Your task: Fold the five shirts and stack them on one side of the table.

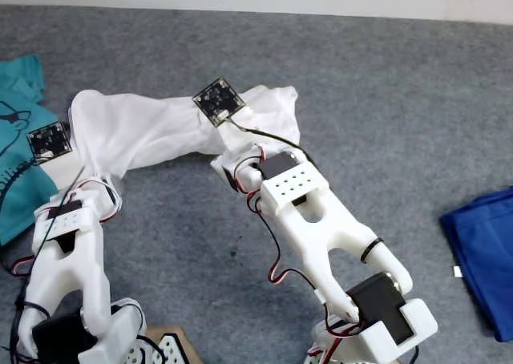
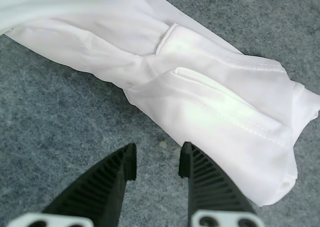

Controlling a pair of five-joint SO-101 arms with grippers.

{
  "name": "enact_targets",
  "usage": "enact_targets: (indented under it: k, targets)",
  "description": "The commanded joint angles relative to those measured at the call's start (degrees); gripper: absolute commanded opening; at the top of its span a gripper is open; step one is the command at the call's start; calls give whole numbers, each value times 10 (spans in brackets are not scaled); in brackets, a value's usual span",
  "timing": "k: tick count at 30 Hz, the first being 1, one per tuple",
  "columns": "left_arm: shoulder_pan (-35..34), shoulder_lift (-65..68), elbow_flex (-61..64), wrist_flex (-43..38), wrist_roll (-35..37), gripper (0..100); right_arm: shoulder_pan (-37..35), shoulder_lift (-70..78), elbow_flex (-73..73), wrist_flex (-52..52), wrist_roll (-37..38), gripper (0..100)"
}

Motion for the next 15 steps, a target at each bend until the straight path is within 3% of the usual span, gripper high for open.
enact_targets:
  k: [1, 8, 15]
  targets:
    - [0, -15, 1, -8, 17, 304, -7, -32, -2, 2, 8, 156]
    - [0, -15, 2, -9, 16, 293, -7, -32, -2, 2, 8, 156]
    - [2, 3, 0, -48, 16, 56, -7, -32, -2, 2, 7, 156]
